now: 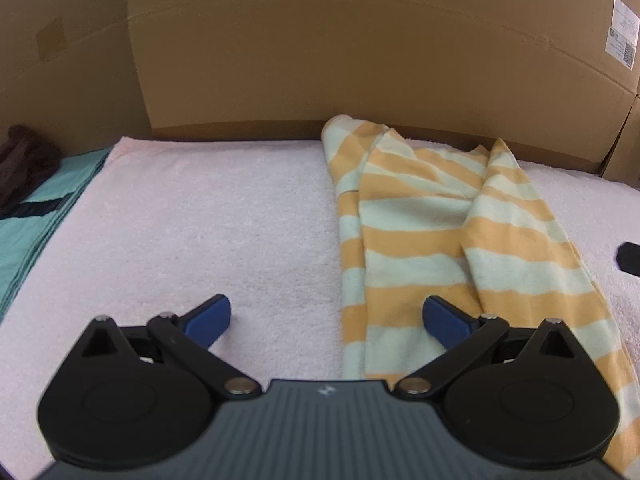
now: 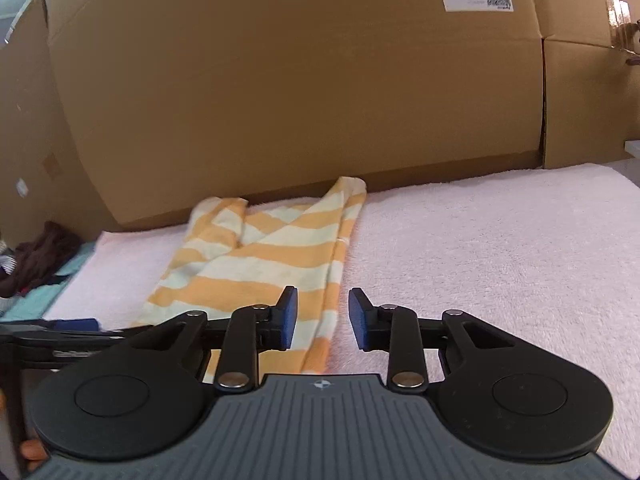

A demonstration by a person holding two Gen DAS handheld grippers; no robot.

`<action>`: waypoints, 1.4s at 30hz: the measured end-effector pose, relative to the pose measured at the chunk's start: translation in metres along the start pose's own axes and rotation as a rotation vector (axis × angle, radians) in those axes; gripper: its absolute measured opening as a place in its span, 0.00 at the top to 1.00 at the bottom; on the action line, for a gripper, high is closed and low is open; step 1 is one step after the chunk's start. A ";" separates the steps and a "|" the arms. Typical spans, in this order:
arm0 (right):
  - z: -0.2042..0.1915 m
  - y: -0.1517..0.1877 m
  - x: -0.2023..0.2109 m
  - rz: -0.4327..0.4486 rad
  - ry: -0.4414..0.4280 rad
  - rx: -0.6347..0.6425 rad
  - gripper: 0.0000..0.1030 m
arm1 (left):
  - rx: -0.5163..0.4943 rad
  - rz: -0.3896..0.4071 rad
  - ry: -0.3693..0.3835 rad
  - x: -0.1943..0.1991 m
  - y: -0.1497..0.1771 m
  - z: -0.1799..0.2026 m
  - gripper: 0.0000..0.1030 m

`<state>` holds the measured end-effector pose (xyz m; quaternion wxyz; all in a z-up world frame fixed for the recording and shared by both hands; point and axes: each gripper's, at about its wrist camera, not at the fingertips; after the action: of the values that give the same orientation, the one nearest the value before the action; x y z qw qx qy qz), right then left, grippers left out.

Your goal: Fold clothes

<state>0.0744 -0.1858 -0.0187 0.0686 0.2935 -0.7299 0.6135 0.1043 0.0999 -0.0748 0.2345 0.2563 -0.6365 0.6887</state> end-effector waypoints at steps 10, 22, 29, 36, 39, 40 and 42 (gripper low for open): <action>-0.047 0.047 0.089 -0.058 -0.024 0.021 0.67 | -0.011 0.000 -0.049 0.063 0.036 0.000 0.01; -0.057 0.077 0.084 -0.126 -0.036 0.031 0.63 | 0.002 -0.002 -0.056 0.081 0.053 -0.007 0.01; -0.051 0.080 0.083 -0.103 -0.059 0.029 0.63 | -0.018 -0.015 -0.065 0.075 0.058 -0.003 0.01; -0.051 0.081 0.083 -0.093 -0.065 0.055 0.62 | 0.027 -0.007 -0.046 0.076 0.062 -0.009 0.01; -0.053 0.083 0.082 -0.086 -0.066 0.064 0.56 | 0.002 -0.019 -0.036 0.079 0.061 -0.005 0.01; -0.053 0.083 0.082 -0.084 -0.075 0.059 0.53 | -0.008 -0.025 -0.030 0.080 0.061 -0.004 0.01; -0.056 0.083 0.082 -0.086 -0.088 0.064 0.43 | -0.013 -0.047 0.013 0.081 0.060 -0.006 0.01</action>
<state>-0.0496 -0.1552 -0.0384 0.0532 0.3534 -0.6989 0.6195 0.0038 0.1007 -0.0679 0.2565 0.2649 -0.6331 0.6806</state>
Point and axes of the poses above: each gripper's, at about its wrist camera, not at the fingertips, and x roughly against the way its jaws point, z to its right, y to its underside, and after that the axes turned 5 degrees about x, right-handed
